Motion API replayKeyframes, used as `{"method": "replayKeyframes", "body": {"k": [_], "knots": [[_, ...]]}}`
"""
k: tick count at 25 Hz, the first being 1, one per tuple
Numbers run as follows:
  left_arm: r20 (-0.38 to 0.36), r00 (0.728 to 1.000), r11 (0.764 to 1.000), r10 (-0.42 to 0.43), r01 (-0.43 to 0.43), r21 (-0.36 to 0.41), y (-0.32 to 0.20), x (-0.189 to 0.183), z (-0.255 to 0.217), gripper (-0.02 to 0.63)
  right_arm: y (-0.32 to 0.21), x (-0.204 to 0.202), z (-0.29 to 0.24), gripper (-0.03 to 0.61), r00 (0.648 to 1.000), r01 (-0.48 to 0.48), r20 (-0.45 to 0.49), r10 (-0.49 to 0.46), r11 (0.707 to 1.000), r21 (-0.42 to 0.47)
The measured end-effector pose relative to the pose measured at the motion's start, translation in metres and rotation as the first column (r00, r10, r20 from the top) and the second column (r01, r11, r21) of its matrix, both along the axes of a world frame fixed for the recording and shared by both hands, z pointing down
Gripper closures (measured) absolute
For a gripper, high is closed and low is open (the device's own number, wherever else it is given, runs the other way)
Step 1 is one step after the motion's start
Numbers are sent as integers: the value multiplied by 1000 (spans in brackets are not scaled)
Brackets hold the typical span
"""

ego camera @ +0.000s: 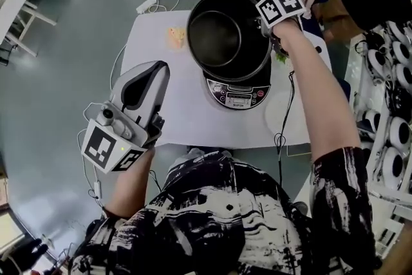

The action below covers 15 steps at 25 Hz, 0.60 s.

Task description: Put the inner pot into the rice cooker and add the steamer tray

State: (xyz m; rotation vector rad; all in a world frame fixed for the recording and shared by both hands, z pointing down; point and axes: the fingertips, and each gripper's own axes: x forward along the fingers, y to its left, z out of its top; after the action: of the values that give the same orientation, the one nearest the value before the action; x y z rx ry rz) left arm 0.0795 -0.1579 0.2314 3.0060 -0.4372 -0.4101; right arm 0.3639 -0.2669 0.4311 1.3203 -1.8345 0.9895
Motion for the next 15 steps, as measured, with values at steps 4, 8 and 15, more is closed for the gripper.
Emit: {"method": "replayKeyframes", "body": {"k": [4, 8, 15], "knots": [[13, 999, 999, 36, -36, -10, 3, 17, 6, 609, 34, 55, 32, 577, 989, -149, -1, 149, 988, -45], [27, 999, 999, 43, -43, -21, 0, 23, 12, 609, 49, 73, 62, 572, 979, -204, -8, 204, 975, -89], [50, 999, 999, 19, -16, -48, -4, 20, 25, 609, 58, 80, 106, 572, 967, -256, -48, 252, 952, -166]]}}
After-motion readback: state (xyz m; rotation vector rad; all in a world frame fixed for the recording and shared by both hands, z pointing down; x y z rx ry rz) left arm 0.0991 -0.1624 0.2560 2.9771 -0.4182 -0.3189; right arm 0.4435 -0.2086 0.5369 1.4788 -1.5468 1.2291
